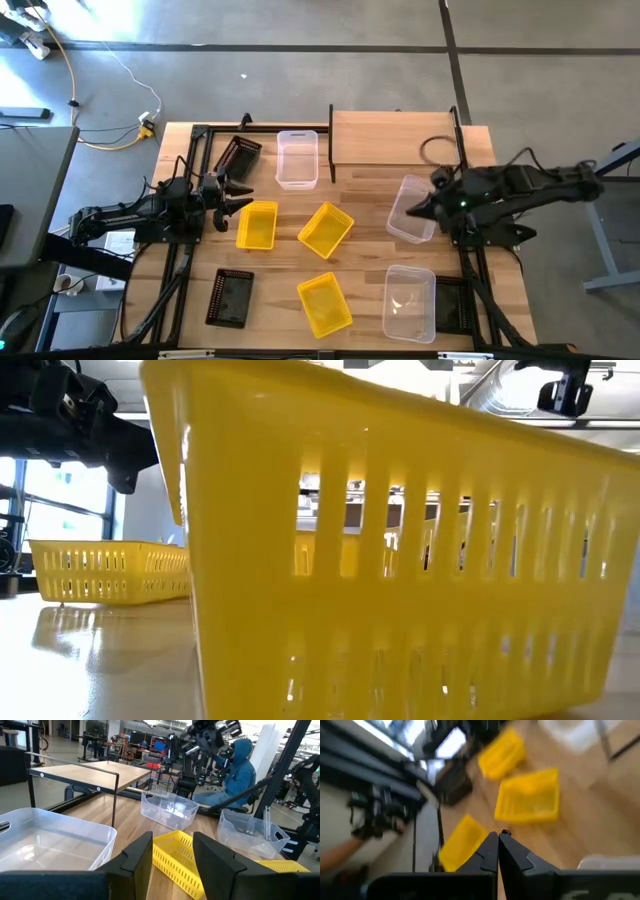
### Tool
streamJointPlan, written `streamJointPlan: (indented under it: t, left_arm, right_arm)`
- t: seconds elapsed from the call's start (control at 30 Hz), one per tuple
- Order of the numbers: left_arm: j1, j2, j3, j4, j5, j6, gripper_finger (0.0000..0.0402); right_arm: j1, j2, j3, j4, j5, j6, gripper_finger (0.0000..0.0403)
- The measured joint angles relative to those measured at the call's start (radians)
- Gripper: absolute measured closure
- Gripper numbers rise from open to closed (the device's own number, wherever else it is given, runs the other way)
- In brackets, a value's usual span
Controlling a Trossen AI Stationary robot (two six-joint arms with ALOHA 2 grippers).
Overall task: Stack baskets on shelf by color
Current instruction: Put the bottom transparent bin on the shelf
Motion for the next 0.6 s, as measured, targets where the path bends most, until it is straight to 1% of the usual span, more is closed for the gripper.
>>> streamJointPlan:
  t: [0.3, 0.53, 0.6]
  left_arm:
    - [0.0, 0.0, 0.0, 0.0, 0.0, 0.0, 0.027]
    - [0.0, 0.0, 0.0, 0.001, 0.0, 0.0, 0.0271]
    - [0.0, 0.0, 0.0, 0.001, 0.0, 0.0, 0.0271]
  right_arm:
    - [0.231, 0.243, 0.162, -0.085, -0.001, 0.122, 0.0403]
    - [0.379, 0.382, 0.229, -0.093, 0.006, 0.247, 0.0403]
    - [0.414, 0.414, 0.24, -0.093, -0.009, 0.282, 0.0403]
